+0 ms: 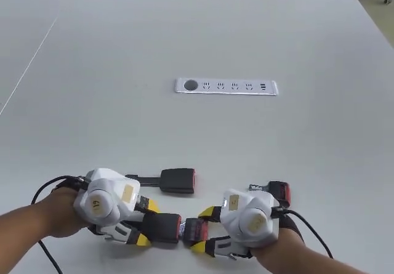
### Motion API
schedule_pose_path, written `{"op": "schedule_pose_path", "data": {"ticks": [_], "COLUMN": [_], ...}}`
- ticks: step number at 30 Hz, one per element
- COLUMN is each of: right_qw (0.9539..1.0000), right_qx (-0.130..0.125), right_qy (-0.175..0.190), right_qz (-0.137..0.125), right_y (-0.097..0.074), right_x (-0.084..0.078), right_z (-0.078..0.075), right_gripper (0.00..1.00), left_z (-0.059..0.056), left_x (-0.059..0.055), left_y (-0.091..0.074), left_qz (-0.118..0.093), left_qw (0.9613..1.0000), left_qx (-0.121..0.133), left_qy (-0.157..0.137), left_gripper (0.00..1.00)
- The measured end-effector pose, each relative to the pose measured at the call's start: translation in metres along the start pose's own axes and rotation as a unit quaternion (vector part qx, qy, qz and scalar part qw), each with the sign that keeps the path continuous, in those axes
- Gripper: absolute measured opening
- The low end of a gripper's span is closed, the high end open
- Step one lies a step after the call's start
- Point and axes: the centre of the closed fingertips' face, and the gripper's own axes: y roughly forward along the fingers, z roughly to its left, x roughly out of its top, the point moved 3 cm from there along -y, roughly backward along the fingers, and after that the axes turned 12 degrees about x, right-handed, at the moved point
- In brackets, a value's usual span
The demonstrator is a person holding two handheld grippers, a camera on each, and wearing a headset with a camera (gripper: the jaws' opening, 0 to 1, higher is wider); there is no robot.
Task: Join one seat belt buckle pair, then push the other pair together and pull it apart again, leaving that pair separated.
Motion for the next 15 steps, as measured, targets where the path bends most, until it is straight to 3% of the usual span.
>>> {"op": "schedule_pose_path", "data": {"ticks": [3, 9, 11, 12, 14, 15], "right_qw": [1.0, 0.9999, 0.9999, 0.9999, 0.9997, 0.9997], "right_qx": [0.0, -0.006, -0.007, -0.015, -0.022, -0.025], "right_qy": [0.006, 0.01, 0.008, 0.003, 0.0, 0.0], "right_qz": [0.008, 0.012, 0.01, 0.004, -0.005, -0.006], "right_y": [0.0, 0.0, -0.001, -0.002, -0.005, -0.009], "right_x": [0.001, 0.004, 0.005, 0.008, 0.011, 0.01], "right_z": [-0.001, 0.001, 0.003, 0.004, 0.005, 0.006], "right_gripper": [0.35, 0.37, 0.43, 0.51, 0.65, 0.66], "left_z": [-0.001, -0.002, -0.003, -0.004, -0.005, -0.002], "left_x": [0.002, 0.004, 0.005, 0.006, 0.015, 0.019], "left_y": [0.0, 0.001, 0.001, 0.0, -0.002, -0.005], "left_qz": [0.018, 0.037, 0.043, 0.04, 0.013, 0.001], "left_qw": [0.9997, 0.9992, 0.999, 0.9992, 0.9993, 0.9987], "left_qx": [0.0, 0.009, 0.01, 0.011, 0.019, 0.031], "left_qy": [0.015, 0.014, 0.006, 0.003, -0.029, -0.041], "left_gripper": [0.33, 0.34, 0.37, 0.42, 0.54, 0.57]}}
